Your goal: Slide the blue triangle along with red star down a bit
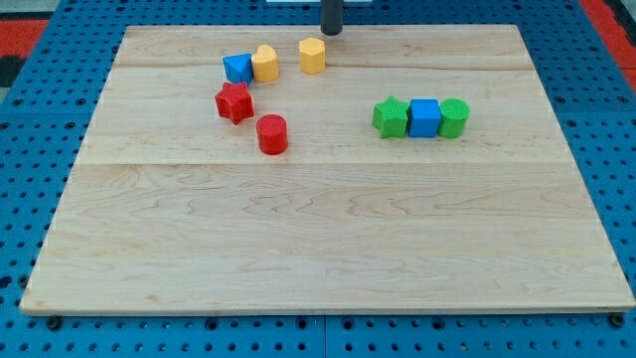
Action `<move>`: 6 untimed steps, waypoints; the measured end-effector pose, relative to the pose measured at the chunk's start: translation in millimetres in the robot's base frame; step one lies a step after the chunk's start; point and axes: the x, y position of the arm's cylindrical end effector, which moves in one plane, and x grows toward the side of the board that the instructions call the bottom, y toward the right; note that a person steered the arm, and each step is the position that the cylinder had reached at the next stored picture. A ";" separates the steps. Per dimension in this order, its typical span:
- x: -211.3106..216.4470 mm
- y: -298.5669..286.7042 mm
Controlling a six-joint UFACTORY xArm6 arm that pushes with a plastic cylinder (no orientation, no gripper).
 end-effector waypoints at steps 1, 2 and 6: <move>-0.3 -37.5; -0.6 -80.0; 74.2 -126.0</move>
